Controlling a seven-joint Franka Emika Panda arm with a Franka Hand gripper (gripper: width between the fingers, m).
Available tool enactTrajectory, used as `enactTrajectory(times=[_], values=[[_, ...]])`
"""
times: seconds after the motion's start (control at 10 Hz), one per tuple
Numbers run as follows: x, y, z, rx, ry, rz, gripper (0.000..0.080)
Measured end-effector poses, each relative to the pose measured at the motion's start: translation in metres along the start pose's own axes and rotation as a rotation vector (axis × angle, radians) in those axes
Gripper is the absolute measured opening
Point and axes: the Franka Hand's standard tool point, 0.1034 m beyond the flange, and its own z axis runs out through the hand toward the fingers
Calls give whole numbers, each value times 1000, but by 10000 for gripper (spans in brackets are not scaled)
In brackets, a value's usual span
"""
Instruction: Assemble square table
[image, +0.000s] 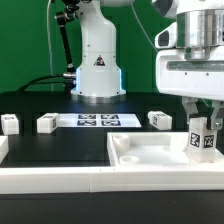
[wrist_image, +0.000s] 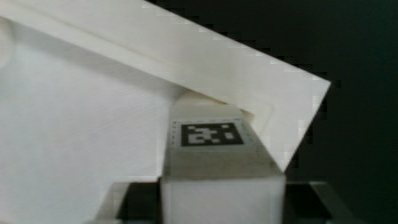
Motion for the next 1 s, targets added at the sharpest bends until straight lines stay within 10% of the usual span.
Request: enactTrajectory(times=[0.1, 0.3, 1.0], values=[[0, 0, 0, 1, 1, -29, 290], [0, -1, -1, 1, 1, -120, 572], [-4, -3, 0, -2, 12, -664, 649]])
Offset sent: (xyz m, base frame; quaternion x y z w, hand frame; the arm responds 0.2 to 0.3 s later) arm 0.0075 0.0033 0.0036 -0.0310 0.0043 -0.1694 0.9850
